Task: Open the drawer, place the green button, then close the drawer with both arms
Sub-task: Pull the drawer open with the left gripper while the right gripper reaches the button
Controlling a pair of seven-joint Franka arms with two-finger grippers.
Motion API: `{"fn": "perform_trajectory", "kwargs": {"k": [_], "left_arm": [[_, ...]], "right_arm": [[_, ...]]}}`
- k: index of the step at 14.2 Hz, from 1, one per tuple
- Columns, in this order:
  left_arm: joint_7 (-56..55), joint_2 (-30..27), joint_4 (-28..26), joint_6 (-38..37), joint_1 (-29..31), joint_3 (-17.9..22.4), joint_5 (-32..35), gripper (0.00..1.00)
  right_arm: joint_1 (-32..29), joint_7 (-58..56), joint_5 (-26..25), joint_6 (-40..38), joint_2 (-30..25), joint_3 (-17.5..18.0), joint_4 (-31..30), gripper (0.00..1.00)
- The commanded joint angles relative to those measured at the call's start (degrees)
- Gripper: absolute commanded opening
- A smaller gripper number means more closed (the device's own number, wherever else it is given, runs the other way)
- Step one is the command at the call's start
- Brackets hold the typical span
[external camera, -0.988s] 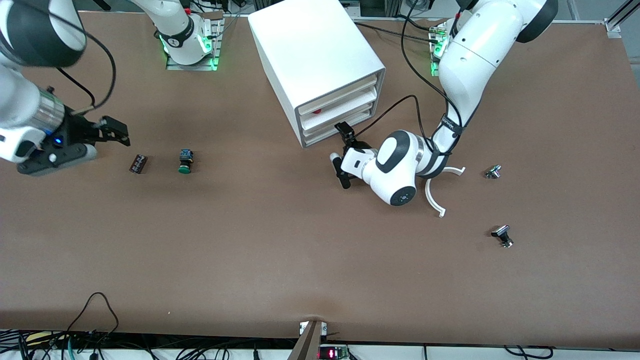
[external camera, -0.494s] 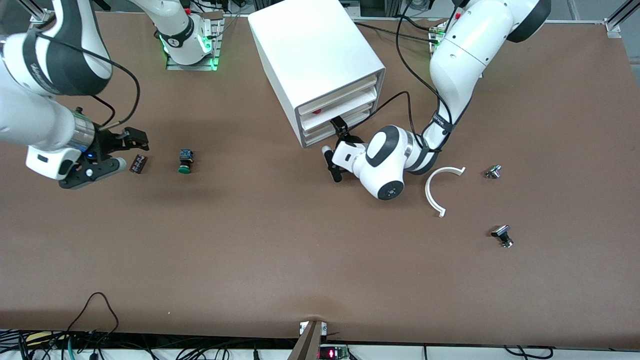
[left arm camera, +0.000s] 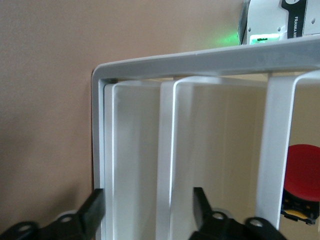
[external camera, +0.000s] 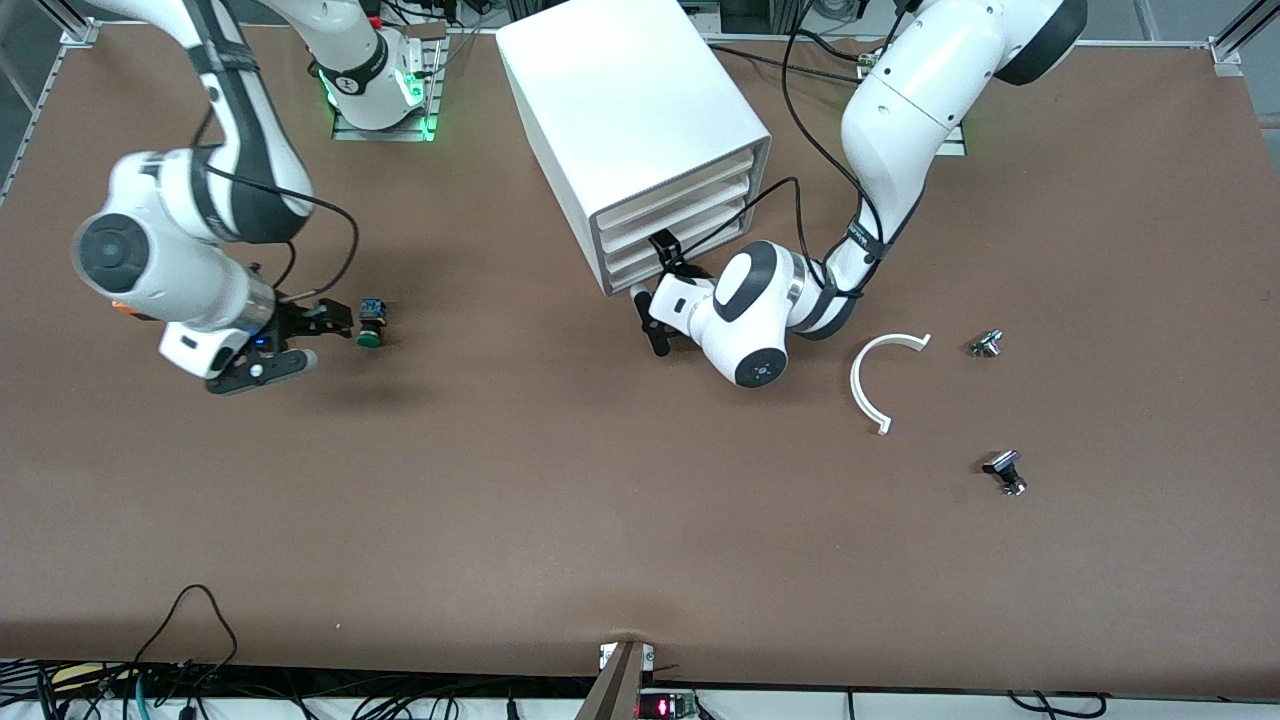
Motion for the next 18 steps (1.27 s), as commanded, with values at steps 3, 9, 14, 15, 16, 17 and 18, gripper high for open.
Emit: {"fn": "perform_trajectory", "kwargs": {"k": [3, 9, 14, 15, 16, 17, 18], "left_arm": [[1.3, -0.3, -0.5, 0.6, -0.4, 0.4, -1.2, 0.51], [1.3, -0.3, 0.0, 0.3, -0.1, 0.5, -0.5, 0.30], [1.1, -0.3, 0.6, 0.3, 0.3, 1.2, -0.2, 0.20], [1.1, -0.3, 0.6, 0.0, 0.4, 1.4, -0.1, 0.16], [1.1, -0.4, 0.7, -0.3, 0.6, 2.0, 0.2, 0.14], [1.0, -0.3, 2.1, -0.4, 1.0, 2.2, 1.1, 0.10], [1.0, -0.3, 2.8, -1.2, 1.3, 2.2, 1.6, 0.06]], "right_arm": [[0.6, 4.2, -0.3, 11.7, -1.0, 0.1, -10.9, 1.00], [0.6, 5.6, 0.0, 22.5, 0.6, 0.1, -18.8, 1.00], [0.6, 7.3, 0.0, 31.0, 3.4, 0.6, -22.7, 0.97], [0.6, 8.0, 0.0, 31.8, 3.5, 1.5, -23.0, 0.92], [0.6, 8.6, 0.0, 31.8, 3.6, 1.7, -23.0, 0.86], [0.6, 8.7, 0.0, 31.8, 3.6, 1.7, -23.0, 0.78], [0.6, 8.7, 0.0, 31.8, 3.6, 1.7, -23.0, 0.69]]}}
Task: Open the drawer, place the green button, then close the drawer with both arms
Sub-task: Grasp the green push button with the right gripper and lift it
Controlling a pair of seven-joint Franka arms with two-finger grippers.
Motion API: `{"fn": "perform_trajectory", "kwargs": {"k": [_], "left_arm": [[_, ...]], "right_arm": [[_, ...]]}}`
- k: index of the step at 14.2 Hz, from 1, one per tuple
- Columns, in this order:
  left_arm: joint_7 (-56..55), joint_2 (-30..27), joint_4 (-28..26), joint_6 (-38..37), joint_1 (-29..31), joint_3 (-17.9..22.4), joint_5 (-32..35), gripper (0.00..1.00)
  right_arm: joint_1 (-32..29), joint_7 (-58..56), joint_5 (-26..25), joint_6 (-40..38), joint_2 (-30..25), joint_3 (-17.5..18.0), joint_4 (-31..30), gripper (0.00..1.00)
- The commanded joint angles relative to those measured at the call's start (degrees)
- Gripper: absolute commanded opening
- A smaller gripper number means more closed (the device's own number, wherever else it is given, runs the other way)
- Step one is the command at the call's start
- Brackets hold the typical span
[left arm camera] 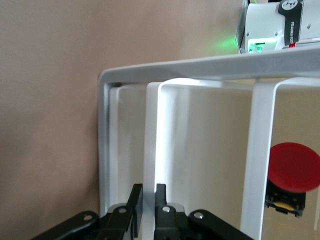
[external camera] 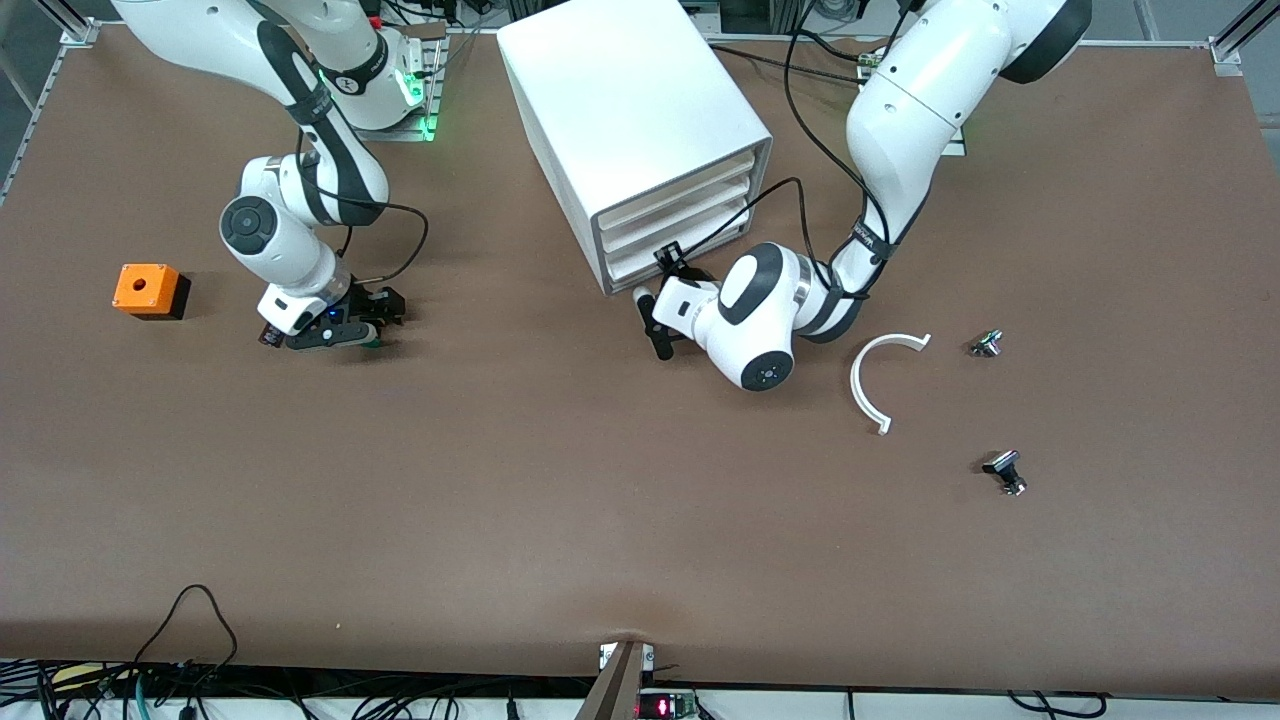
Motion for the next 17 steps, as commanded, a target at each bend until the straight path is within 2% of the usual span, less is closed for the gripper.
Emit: {"fn": "perform_trajectory", "kwargs": {"k": [1, 4, 6, 9, 14, 17], "left_arm": [[1.0, 0.3, 1.8, -1.9, 0.7, 1.3, 1.8, 0.03], [1.0, 0.4, 3.8, -3.2, 1.4, 2.7, 2.0, 0.00], [1.1, 0.5, 4.0, -3.1, 1.5, 2.9, 2.6, 0.00], [1.8, 1.6, 5.4, -2.8, 1.9, 2.9, 2.6, 0.00], [1.9, 4.8, 10.6, -2.9, 2.2, 3.2, 3.5, 0.00], [1.9, 5.0, 11.5, -2.9, 2.5, 3.4, 3.8, 0.00]], "right_arm": [[0.1, 1.2, -0.1, 1.0, -0.5, 0.3, -0.7, 0.59], [0.1, 1.0, 0.0, 0.9, -0.6, 0.3, -0.5, 0.35], [0.1, 0.5, 0.0, -0.3, -1.5, 0.3, 0.2, 0.26], [0.1, 2.5, 0.3, -11.2, -3.6, 0.7, 6.0, 0.22], [0.1, 6.2, 1.5, -33.5, -3.1, 1.8, 22.9, 0.22], [1.7, 8.5, 4.4, -40.7, -2.4, 1.9, 29.6, 0.22]]}}
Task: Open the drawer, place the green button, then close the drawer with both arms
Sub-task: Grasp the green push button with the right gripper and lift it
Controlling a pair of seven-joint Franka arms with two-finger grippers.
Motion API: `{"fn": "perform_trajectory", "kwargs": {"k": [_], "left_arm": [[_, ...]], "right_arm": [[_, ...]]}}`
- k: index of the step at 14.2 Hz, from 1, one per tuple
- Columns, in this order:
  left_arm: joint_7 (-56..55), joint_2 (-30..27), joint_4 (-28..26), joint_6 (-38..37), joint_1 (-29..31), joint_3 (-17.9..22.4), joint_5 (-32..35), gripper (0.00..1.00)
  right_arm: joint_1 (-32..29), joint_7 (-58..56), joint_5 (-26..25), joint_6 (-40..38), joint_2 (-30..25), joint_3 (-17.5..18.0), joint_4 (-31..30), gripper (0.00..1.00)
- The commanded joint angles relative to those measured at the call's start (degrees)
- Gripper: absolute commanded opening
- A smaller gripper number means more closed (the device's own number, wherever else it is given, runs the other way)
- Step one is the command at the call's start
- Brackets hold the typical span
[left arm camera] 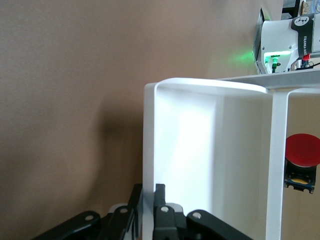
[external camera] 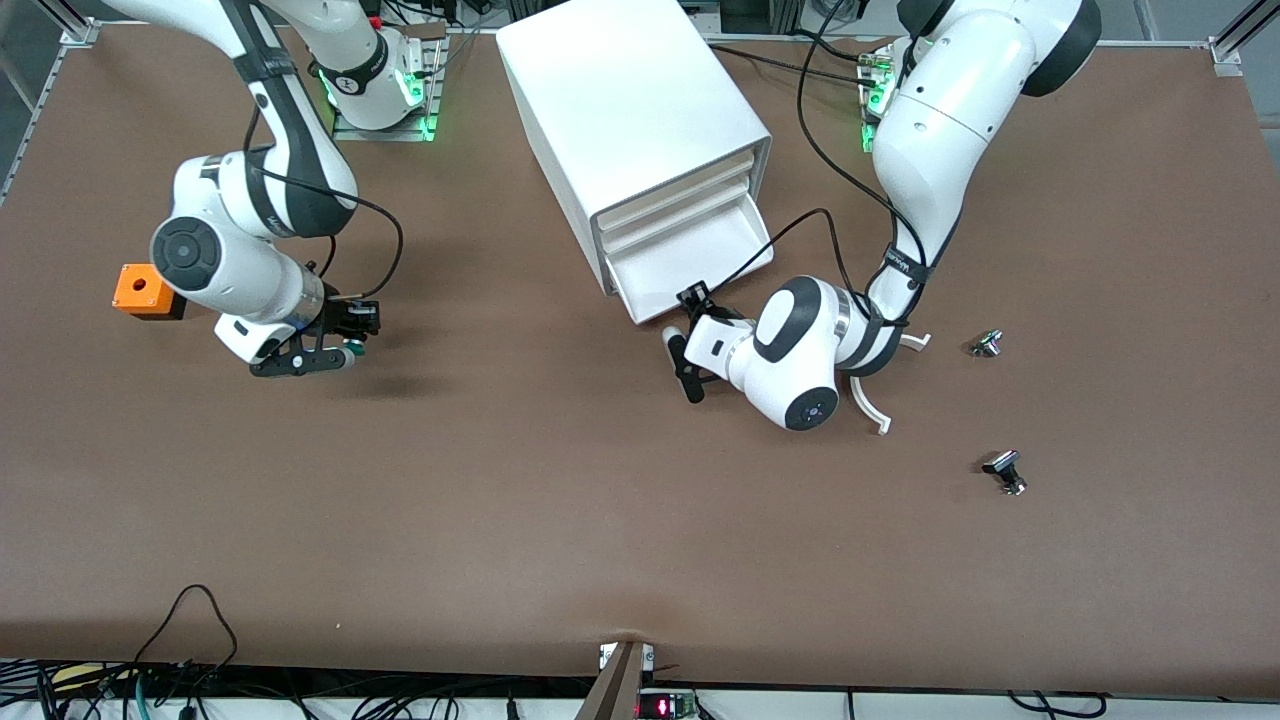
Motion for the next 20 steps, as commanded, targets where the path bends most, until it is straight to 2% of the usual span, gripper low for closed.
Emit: {"fn": "perform_trajectory", "kwargs": {"k": [1, 3, 9, 19, 20], "left_arm": [[0.0, 2.0, 3.6, 0.0, 0.3, 0.4, 1.4, 0.00], [0.0, 2.0, 4.0, 0.0, 0.3, 1.3, 1.4, 0.00], [1.2, 2.9, 6.2, 0.2, 0.3, 2.4, 3.1, 0.00], [2.4, 3.9, 7.6, 0.3, 1.4, 3.0, 3.1, 0.00], [2.1, 3.9, 7.5, 0.3, 1.4, 3.0, 3.0, 0.29]], "right_arm": [[1.5, 4.1, 2.8, -6.1, 1.7, 0.1, 6.4, 0.22], [3.6, 6.7, 4.3, -7.4, 1.7, 0.1, 8.7, 0.22], [8.4, 15.7, 4.5, -8.2, 2.2, 0.1, 10.7, 0.22], [8.6, 18.8, 4.5, -8.2, 2.7, 0.9, 11.3, 0.22], [9.3, 19.1, 4.6, -8.2, 2.6, 0.9, 11.4, 0.22]]}}
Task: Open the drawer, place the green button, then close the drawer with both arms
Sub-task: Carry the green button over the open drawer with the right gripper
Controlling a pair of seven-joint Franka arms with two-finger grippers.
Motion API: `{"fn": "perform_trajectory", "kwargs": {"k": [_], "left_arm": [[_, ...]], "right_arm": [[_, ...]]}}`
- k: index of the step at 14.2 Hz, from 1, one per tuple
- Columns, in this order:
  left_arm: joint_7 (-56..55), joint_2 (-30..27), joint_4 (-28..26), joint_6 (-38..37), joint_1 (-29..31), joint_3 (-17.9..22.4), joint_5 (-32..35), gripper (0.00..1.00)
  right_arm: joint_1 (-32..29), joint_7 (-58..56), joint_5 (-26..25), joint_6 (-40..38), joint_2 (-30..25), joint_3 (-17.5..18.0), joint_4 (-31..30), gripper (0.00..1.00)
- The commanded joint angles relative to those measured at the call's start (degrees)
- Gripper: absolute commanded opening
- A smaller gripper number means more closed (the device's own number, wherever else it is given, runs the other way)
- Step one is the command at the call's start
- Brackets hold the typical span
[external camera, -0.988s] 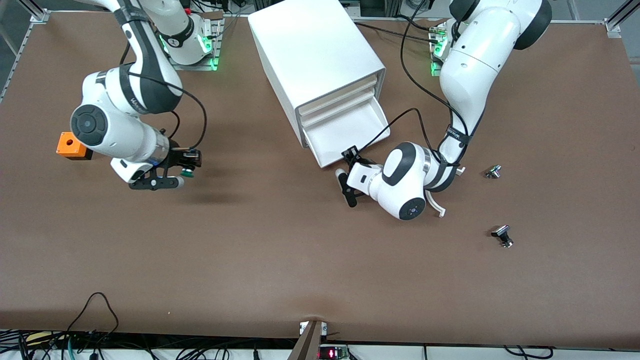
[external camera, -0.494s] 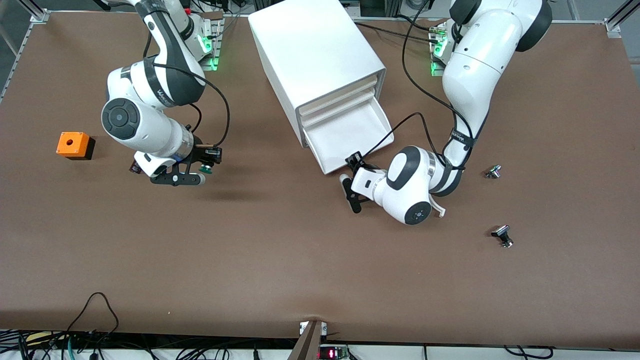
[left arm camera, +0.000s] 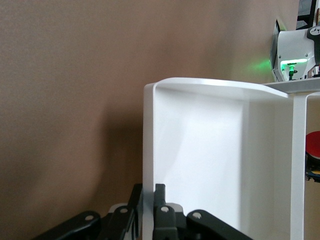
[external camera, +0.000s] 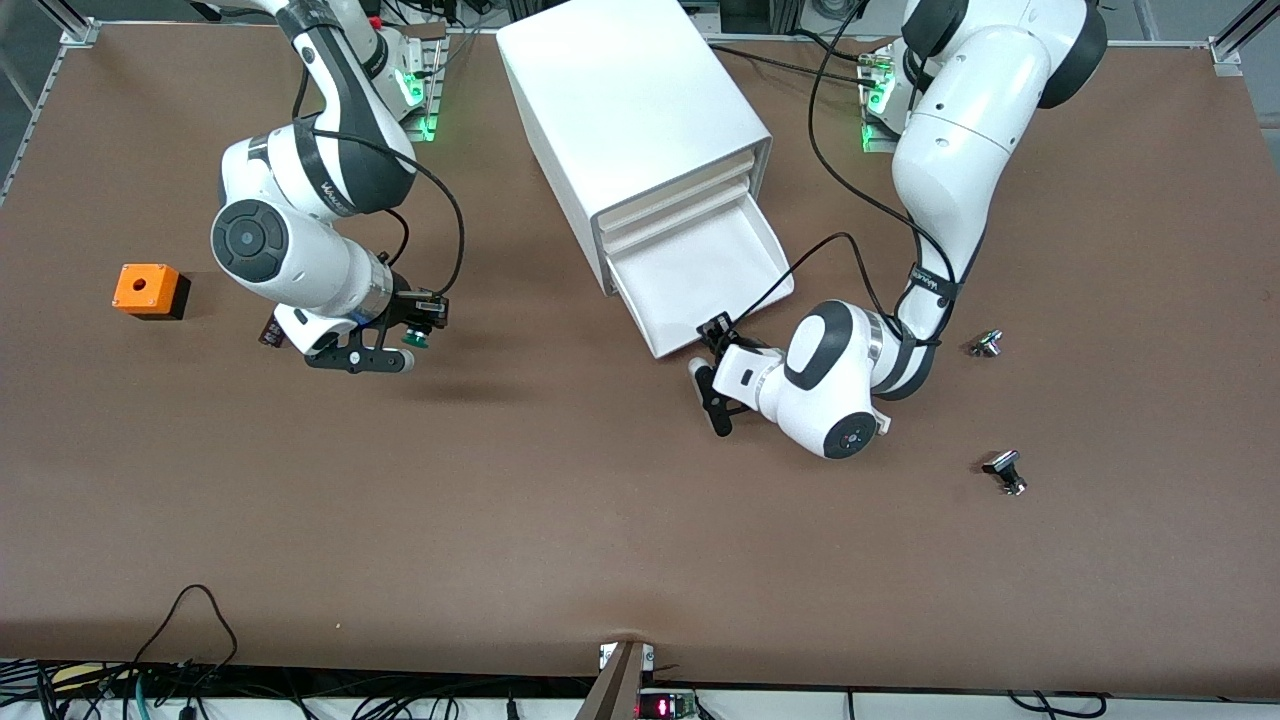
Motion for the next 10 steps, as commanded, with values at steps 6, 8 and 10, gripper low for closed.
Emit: {"fn": "perform_trajectory", "kwargs": {"k": [6, 8, 10], "left_arm": [[0.2, 1.6, 2.4, 0.9, -0.4, 0.6, 1.1, 1.00], [-0.3, 1.2, 2.5, 0.7, -0.2, 0.6, 1.1, 1.00], [-1.7, 0.3, 2.5, -0.3, 0.9, 0.6, 1.1, 1.00]], "right_arm": [[2.0, 4.8, 0.9, -1.4, 1.0, 0.2, 2.0, 0.22], [2.1, 7.6, 0.9, -1.5, 1.4, 2.0, 3.4, 0.22], [2.0, 11.9, 0.9, -1.5, 2.3, 4.2, 5.3, 0.22]]}}
